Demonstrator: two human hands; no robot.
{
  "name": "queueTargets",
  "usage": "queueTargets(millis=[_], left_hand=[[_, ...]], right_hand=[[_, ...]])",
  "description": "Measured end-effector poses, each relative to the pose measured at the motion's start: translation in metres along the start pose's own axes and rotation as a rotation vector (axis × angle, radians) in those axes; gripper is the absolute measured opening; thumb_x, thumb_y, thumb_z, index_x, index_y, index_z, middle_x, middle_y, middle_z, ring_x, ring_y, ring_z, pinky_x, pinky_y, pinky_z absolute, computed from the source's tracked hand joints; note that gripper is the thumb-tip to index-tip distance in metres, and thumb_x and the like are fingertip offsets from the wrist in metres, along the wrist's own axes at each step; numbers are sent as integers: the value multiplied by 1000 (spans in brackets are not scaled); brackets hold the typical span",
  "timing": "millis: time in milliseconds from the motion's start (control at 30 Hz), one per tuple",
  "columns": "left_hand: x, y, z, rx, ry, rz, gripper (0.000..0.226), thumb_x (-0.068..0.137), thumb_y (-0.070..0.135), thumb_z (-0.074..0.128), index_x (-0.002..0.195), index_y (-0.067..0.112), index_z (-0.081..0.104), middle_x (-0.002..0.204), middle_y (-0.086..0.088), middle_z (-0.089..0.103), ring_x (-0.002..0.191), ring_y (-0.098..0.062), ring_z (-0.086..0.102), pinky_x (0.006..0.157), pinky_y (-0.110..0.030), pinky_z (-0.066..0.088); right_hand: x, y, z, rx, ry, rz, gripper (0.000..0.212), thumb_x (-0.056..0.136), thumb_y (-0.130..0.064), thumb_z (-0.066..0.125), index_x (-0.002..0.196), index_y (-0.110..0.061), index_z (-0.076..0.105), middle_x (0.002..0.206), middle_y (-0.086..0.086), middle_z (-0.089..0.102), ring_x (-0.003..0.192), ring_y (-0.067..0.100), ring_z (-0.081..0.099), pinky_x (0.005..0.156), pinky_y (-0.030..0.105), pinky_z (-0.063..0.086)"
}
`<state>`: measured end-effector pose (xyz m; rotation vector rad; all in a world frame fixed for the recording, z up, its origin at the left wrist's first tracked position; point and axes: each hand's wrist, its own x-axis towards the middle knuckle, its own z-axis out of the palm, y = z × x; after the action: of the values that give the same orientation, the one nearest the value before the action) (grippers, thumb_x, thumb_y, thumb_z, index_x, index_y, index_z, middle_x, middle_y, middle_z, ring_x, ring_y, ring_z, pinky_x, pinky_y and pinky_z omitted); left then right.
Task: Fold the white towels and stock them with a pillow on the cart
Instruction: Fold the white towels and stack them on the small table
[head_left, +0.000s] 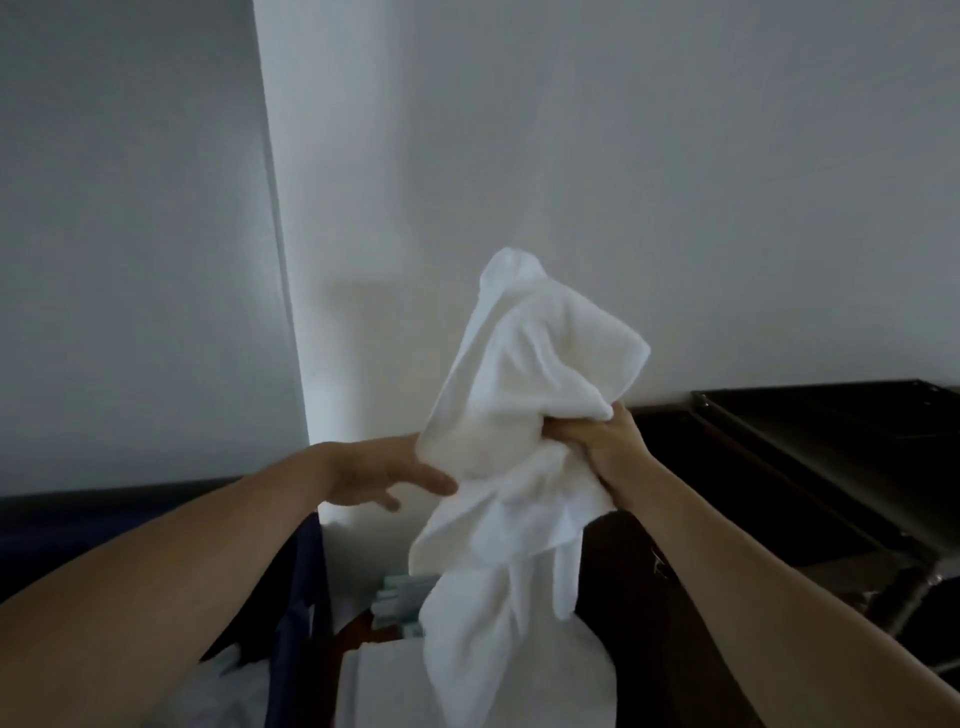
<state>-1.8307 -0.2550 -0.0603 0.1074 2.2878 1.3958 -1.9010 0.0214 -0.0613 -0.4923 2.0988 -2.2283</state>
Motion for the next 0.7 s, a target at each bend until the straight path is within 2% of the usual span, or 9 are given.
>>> queueTargets(millis=[67,167,267,367,433,533,567,633,700], left_hand=[[-5,3,-3,-131,35,92,63,76,44,79,131,45,49,125,14,67,117,-14,63,101,-46,48],[-3,5,8,-137,145,101,64,78,51,80,132,30,55,119,9,71,108,-14,69,96,-44,55],[-2,0,10,-63,271,52,62,77,57,78,127,24,61,111,7,74,101,-16,72,90,-41,58],[-12,4,-1,127,241,-88,45,84,55,72,113,21,66,96,6,77,87,-16,75,72,-35,60],[-17,11,-4,292,211,-197,35,92,52,63,101,18,67,90,0,77,74,-18,75,62,-34,60],[-20,20,2,554,146,-296,35,99,47,48,86,19,63,89,-10,72,55,-21,71,53,-34,59],[-18,21,7,600,134,-293,33,99,45,48,83,20,62,88,-9,70,51,-18,70,50,-31,57],[-11,20,16,595,176,-241,30,95,43,55,79,19,64,82,-3,69,51,-13,68,48,-26,52],[-5,21,22,506,287,-138,30,90,43,64,75,17,66,74,1,67,58,-13,66,52,-25,48]], right_hand=[[-9,19,11,26,-45,27,70,50,-31,94,114,-17,70,107,10,75,97,31,73,80,48,60],[-18,41,21,12,-120,94,56,54,-33,92,104,-17,74,103,14,75,97,33,73,86,53,58],[-22,47,20,-107,-188,197,61,55,-40,93,107,-18,72,109,11,75,99,27,73,89,49,57],[-25,46,9,-198,-322,294,71,55,-45,95,117,-24,69,110,-1,75,100,22,73,83,41,58],[-27,45,6,-357,-393,369,57,65,-41,91,116,-26,68,107,-4,76,97,19,72,77,33,56],[-27,49,9,-777,-408,421,27,81,-42,79,98,-22,70,97,0,73,91,21,68,67,28,50],[-27,48,14,-887,-417,408,24,84,-43,76,92,-21,69,93,-1,71,92,22,67,66,27,49],[-25,43,26,-954,-406,289,28,84,-42,77,99,-21,67,95,-6,64,101,21,64,74,27,50],[-27,30,40,-842,-393,109,63,77,-40,84,130,-22,56,114,-9,58,116,14,57,96,29,48]])
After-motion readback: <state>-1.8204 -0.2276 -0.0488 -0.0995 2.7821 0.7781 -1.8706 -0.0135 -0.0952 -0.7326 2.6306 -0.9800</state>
